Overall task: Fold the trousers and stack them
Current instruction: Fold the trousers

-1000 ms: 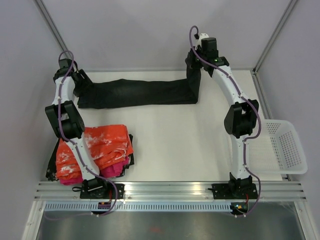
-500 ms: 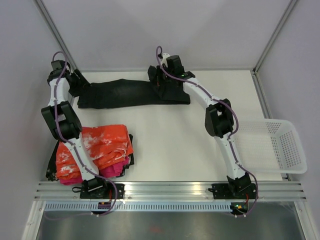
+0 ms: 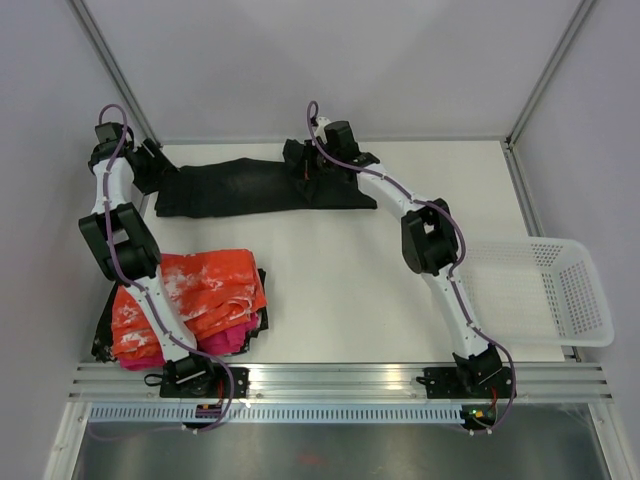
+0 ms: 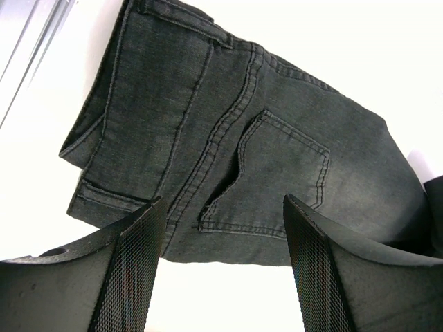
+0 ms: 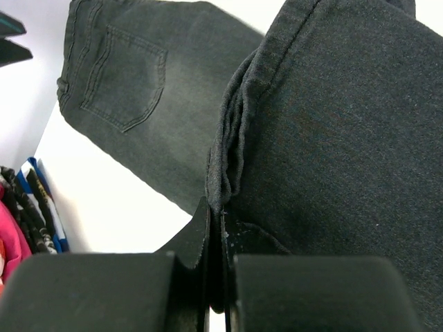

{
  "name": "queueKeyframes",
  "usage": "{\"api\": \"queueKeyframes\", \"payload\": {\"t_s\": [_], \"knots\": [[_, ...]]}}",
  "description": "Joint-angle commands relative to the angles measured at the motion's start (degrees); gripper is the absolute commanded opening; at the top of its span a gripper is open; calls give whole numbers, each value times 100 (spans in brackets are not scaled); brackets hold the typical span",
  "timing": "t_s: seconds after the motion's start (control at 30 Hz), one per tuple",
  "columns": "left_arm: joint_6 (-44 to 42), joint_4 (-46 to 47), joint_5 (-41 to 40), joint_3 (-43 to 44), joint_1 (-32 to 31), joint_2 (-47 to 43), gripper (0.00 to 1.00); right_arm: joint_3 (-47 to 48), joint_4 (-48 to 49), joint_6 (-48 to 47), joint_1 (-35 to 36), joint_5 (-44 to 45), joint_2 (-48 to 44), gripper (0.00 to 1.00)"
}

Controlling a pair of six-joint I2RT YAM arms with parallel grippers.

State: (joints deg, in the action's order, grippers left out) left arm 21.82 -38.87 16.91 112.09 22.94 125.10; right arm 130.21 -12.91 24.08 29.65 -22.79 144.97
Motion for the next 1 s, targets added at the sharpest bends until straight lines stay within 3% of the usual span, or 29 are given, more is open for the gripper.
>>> {"api": "queueKeyframes", "payload": {"t_s": [0.0,0.03,0.1,0.7,0.97], "knots": [[129,187,217,-21,35,67,73,241,350,80,252,-262,40,5],[129,187,225,-21,35,67,73,259,324,88,252,-209,67,11],[129,196,243,-21,44,59,73,372,193,132,261,-183,146,0],[164,240,322,-100,53,208,72,918,1571,677,480,-253,58,0],[164,257,331,-82,79,208,72,875,1053,335,744,-376,488,0]]}}
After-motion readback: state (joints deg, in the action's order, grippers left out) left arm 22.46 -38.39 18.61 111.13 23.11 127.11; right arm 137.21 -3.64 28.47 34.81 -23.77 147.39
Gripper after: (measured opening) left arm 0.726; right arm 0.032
